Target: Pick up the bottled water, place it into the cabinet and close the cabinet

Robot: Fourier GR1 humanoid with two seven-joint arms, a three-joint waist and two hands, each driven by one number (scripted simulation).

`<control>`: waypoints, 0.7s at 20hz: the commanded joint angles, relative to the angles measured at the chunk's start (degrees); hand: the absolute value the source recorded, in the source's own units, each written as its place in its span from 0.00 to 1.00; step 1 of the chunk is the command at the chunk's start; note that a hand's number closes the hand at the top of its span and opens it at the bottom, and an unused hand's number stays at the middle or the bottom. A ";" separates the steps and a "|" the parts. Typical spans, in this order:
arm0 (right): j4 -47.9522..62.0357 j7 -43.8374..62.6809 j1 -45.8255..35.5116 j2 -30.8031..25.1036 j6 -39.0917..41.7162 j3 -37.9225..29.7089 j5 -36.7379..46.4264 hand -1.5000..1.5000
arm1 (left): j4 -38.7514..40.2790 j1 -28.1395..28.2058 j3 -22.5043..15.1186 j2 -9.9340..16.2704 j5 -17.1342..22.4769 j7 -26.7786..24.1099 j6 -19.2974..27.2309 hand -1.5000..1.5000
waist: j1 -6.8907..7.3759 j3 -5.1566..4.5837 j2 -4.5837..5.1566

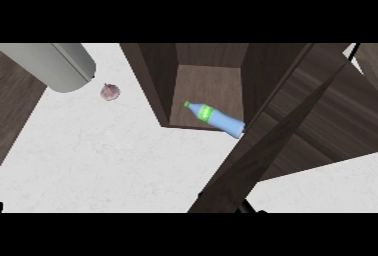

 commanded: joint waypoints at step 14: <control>23.34 7.04 -42.17 4.70 -15.21 -14.65 -25.50 1.00 | 1.42 11.92 15.67 1.14 12.71 -3.96 -16.50 0.00 | -0.77 -0.07 -0.58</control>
